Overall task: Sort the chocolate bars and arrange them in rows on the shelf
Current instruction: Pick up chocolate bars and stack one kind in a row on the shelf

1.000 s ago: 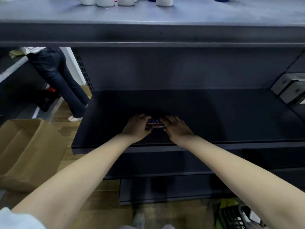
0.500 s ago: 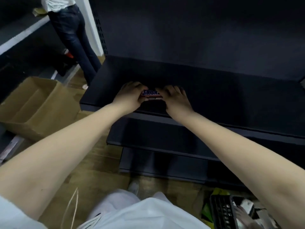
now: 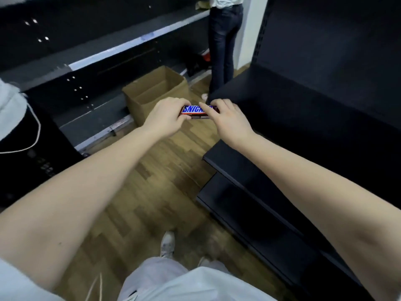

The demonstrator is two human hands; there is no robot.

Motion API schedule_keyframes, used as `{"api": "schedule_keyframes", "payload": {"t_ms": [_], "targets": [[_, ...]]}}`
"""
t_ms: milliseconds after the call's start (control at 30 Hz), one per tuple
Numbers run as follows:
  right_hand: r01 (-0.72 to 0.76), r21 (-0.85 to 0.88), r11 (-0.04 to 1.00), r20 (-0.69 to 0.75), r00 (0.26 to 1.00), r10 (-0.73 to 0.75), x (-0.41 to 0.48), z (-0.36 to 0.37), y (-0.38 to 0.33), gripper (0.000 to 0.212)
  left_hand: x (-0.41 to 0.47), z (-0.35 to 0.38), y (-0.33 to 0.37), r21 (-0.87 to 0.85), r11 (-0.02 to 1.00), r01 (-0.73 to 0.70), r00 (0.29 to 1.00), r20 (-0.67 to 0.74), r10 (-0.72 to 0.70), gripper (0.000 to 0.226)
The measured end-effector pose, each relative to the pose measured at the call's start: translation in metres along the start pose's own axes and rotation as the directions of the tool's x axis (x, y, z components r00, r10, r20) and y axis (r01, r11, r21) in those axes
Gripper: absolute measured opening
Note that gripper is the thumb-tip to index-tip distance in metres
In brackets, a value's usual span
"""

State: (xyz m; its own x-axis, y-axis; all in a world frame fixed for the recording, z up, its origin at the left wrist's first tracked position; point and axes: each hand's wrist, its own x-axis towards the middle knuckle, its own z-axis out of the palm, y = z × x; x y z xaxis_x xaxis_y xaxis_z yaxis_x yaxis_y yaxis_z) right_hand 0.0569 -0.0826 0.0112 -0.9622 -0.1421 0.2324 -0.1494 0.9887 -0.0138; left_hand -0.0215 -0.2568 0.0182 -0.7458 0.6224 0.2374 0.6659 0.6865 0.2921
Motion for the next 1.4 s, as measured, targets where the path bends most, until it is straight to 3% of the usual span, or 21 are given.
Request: {"api": "schedule_keyframes", "payload": {"t_ms": [267,567,700,800,967,1233,1400], "targets": [[0.367,0.111,0.924,0.002,0.929,-0.370,0.041,0.019,-0.152,0.063,-0.146,-0.060,-0.091,0.058,0.915,0.400,0.913,-0.115,-0.392,0.033],[0.683,0.177,0.709,0.015,0.718,-0.696,0.022,0.027,-0.362,0.065,-0.362,-0.123,-0.136,0.054,0.672,0.738,0.664,-0.233,-0.711,0.036],[0.780,0.228,0.582,0.002,0.597,-0.802,-0.014,0.032,-0.452,0.073,-0.459,-0.147,-0.134,0.054,0.553,0.831,0.546,-0.265,-0.795,0.034],[0.855,0.260,0.448,-0.076,0.481,-0.874,-0.044,0.033,-0.518,0.068,-0.534,-0.159,-0.129,0.033,0.448,0.893,0.437,-0.300,-0.848,0.035],[0.905,0.304,0.299,-0.115,0.346,-0.931,-0.095,0.025,-0.621,0.064,-0.648,-0.175,-0.120,-0.046,0.286,0.957,0.252,-0.355,-0.900,0.033],[0.929,0.343,0.139,-0.099,0.183,-0.978,-0.165,0.024,-0.746,0.069,-0.781,-0.191,-0.109,-0.151,0.103,0.983,0.033,-0.406,-0.913,0.033],[0.933,0.361,-0.007,-0.084,0.025,-0.996,-0.194,0.037,-0.807,0.069,-0.838,-0.189,-0.105,-0.223,-0.042,0.974,-0.132,-0.406,-0.904,0.035]]}}
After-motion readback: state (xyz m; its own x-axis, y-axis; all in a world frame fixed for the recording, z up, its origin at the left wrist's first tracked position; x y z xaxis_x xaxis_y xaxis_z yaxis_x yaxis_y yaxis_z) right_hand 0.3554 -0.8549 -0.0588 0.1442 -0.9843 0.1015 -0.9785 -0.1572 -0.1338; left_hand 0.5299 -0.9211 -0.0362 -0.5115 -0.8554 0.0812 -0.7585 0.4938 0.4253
